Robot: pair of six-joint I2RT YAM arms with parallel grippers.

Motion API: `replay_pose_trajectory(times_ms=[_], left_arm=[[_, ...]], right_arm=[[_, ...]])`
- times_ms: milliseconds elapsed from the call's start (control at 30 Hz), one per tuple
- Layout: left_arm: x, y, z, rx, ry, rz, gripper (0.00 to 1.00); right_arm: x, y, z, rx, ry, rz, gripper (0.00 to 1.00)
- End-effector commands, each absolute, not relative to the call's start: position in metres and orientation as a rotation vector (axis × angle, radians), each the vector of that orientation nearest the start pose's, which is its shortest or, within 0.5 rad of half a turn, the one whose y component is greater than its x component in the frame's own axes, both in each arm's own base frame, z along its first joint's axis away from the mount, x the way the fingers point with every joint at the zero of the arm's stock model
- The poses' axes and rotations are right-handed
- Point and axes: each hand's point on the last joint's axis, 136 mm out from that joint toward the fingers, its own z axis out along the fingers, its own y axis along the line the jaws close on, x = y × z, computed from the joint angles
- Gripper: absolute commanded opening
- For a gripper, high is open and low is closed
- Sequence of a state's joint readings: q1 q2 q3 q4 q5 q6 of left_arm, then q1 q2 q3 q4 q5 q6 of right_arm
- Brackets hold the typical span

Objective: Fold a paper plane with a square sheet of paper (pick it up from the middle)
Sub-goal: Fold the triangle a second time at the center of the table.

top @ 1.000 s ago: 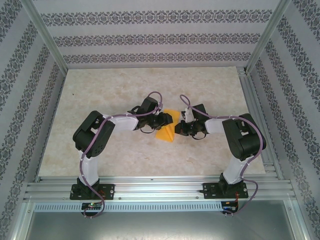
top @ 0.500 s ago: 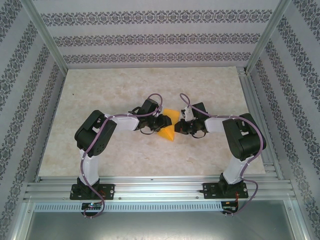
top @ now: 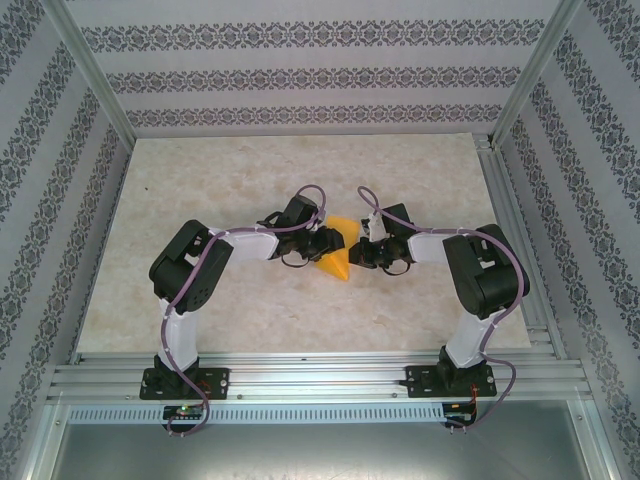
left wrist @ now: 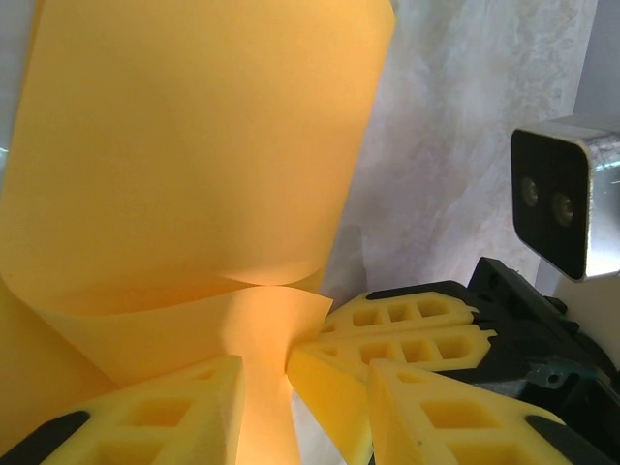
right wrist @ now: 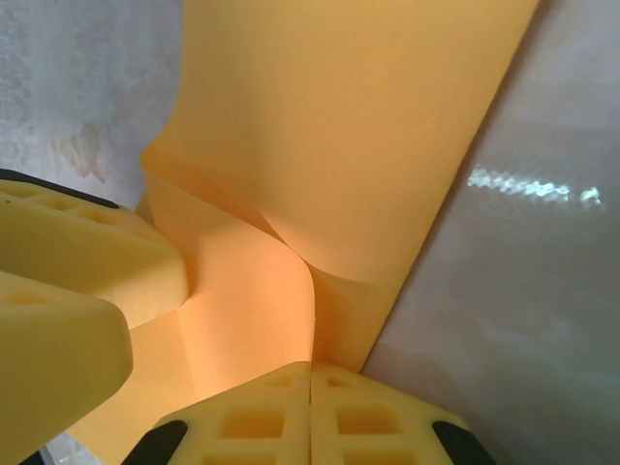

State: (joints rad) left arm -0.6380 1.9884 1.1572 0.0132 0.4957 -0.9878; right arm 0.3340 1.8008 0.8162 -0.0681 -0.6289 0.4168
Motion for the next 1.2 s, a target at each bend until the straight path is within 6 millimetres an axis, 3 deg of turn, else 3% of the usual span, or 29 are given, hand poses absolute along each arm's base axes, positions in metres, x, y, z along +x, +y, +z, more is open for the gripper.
replay_pose_trajectory(times_ms=[0, 633, 1167], left_arm=[[0.345, -0.365, 0.058, -0.141, 2.689, -1.244, 0.4], [0.343, -0.364, 0.063, -0.12, 2.692, -1.233, 0.41], [0.341, -0.358, 0.054, -0.137, 2.72, -1.183, 0.4]], right_arm=[[0.317, 0.219, 0.011, -0.145, 2.704, 1.05, 0.07], [0.31, 0.226, 0.025, -0.129, 2.672, 1.068, 0.07], [0.315, 0.221, 0.015, -0.137, 2.704, 0.992, 0.07]])
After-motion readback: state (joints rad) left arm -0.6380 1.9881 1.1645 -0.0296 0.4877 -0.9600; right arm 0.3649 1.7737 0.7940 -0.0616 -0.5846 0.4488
